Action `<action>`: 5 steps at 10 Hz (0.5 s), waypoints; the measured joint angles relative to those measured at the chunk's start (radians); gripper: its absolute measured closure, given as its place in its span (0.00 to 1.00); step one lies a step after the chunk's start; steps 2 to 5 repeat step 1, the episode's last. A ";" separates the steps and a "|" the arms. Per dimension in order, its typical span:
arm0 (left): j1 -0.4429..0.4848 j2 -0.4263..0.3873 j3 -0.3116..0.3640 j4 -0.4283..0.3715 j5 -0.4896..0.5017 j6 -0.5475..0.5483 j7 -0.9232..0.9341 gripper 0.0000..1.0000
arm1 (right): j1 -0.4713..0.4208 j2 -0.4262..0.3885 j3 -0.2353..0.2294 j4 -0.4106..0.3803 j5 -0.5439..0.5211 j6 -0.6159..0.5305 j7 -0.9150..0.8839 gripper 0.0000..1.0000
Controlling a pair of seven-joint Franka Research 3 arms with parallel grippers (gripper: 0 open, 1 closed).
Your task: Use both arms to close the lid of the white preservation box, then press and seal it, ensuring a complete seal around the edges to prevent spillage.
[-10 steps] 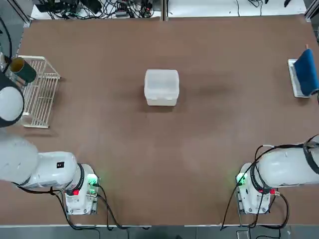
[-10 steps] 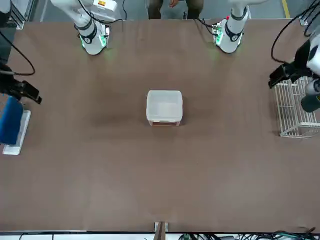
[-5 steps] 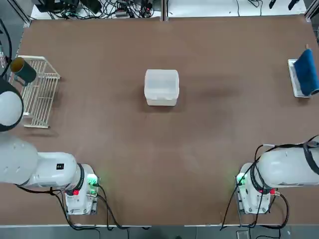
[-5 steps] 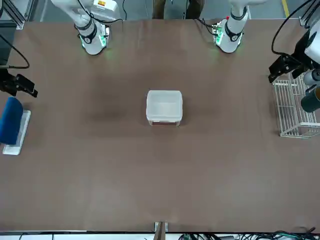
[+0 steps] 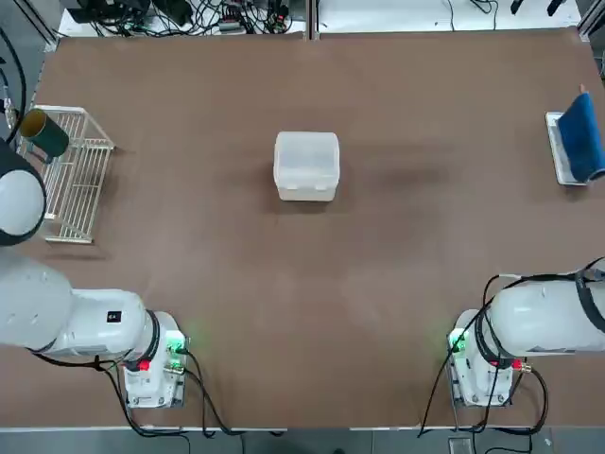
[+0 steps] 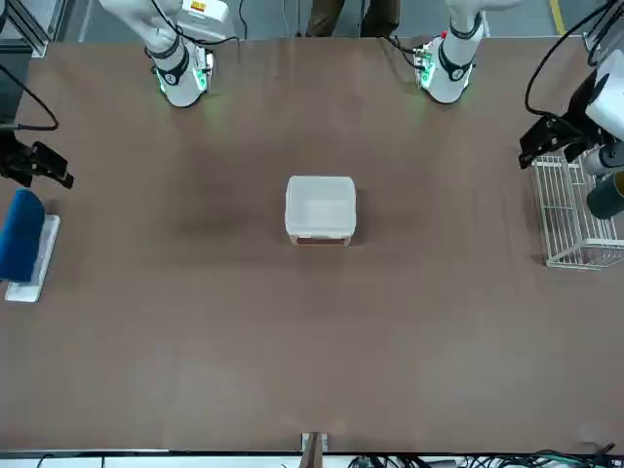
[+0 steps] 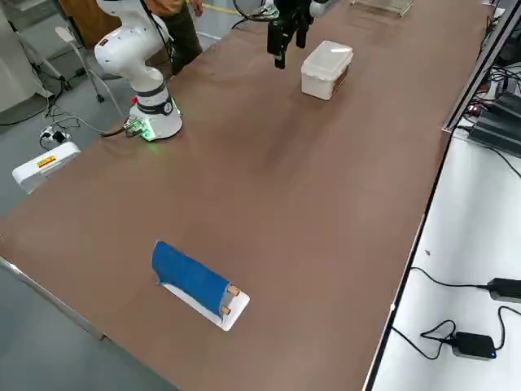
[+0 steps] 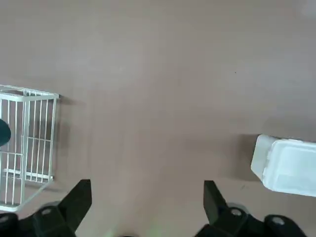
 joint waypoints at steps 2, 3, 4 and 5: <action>0.000 0.003 0.000 0.000 0.000 0.002 0.000 0.00 | 0.001 -0.001 0.002 0.000 0.000 -0.003 0.000 0.00; 0.000 0.003 0.000 0.000 0.000 0.002 0.000 0.00 | 0.001 -0.001 0.002 0.000 0.000 -0.003 0.000 0.00; 0.000 0.003 0.000 0.000 0.000 0.002 0.000 0.00 | 0.001 -0.001 0.002 0.000 0.000 -0.003 0.000 0.00; 0.000 0.003 0.000 0.000 0.000 0.002 0.000 0.00 | 0.001 -0.001 0.002 0.000 0.000 -0.003 0.000 0.00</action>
